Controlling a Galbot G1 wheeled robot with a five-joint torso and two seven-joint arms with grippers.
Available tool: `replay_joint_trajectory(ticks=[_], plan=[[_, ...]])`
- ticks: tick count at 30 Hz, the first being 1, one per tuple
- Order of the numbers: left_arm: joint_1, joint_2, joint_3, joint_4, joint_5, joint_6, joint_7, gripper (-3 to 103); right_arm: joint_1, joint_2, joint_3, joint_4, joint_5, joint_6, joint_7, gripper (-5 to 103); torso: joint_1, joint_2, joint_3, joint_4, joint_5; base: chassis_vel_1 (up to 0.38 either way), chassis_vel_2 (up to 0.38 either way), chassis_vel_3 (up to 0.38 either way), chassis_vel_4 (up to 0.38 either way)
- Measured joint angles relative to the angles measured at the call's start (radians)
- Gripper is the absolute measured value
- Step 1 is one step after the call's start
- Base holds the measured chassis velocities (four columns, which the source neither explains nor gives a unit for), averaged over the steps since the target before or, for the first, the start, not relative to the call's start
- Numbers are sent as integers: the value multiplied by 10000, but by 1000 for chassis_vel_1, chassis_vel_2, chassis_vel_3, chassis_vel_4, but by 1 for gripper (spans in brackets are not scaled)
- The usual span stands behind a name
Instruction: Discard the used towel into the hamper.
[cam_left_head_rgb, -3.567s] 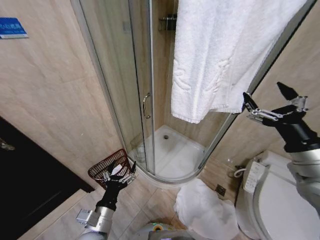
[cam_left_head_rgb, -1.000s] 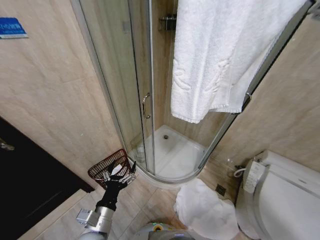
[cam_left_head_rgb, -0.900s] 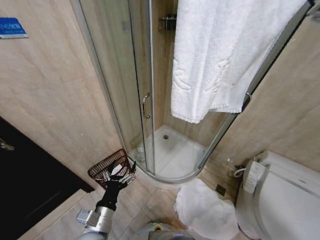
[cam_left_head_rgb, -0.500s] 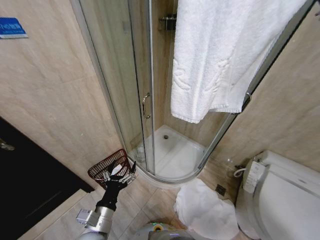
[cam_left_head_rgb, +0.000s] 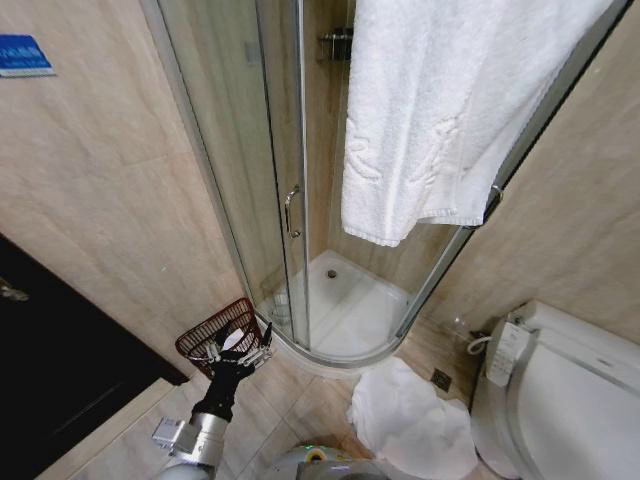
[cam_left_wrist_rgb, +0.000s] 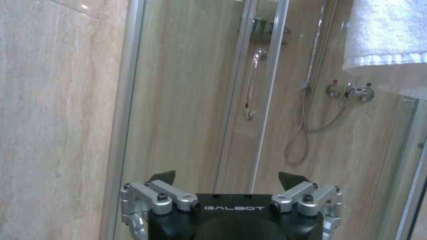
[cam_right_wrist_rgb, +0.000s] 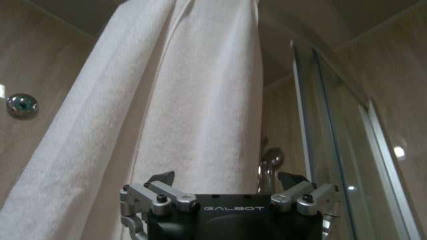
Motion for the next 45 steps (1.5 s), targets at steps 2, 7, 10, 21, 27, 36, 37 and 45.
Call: replay_joint_trajectory(ticks=[2, 7, 10, 21, 27, 36, 37, 45], plan=[[0, 0, 0, 0, 0, 0, 0, 100, 3, -31, -119, -37, 360, 104, -147, 100, 0, 0, 0, 0, 0, 0, 0, 0, 0], [0, 0, 0, 0, 0, 0, 0, 100, 132, -215, -35, -19, 2279, 264, -290, 100, 0, 0, 0, 0, -9, 0, 0, 0, 0], [0, 0, 0, 0, 0, 0, 0, 100, 123, -221, 42, 23, 2701, 284, -262, 100, -1, 0, 0, 0, -6, 0, 0, 0, 0], [0, 0, 0, 0, 0, 0, 0, 100, -186, -74, -239, 67, -234, -79, -471, 100, -1, 0, 0, 0, -1, 0, 0, 0, 0], [0, -1, 0, 0, 0, 0, 0, 100, -180, -58, -352, 357, -319, -71, -487, 100, -1, 1, 0, 0, -5, 0, 0, 0, 0], [0, 0, 0, 0, 0, 0, 0, 100, -233, 58, -165, 487, -572, -232, -495, 100, -1, 1, 0, 0, -4, 0, 0, 0, 0], [0, 0, 0, 0, 0, 0, 0, 100, -238, 71, -156, 502, -578, -248, -491, 100, -1, 1, 0, 0, -4, 0, 0, 0, 0], [0, 0, 0, 0, 0, 0, 0, 100, -262, 108, -93, 517, -571, -308, -477, 100, -2, 1, 0, 0, -1, 0, 0, 0, 0]])
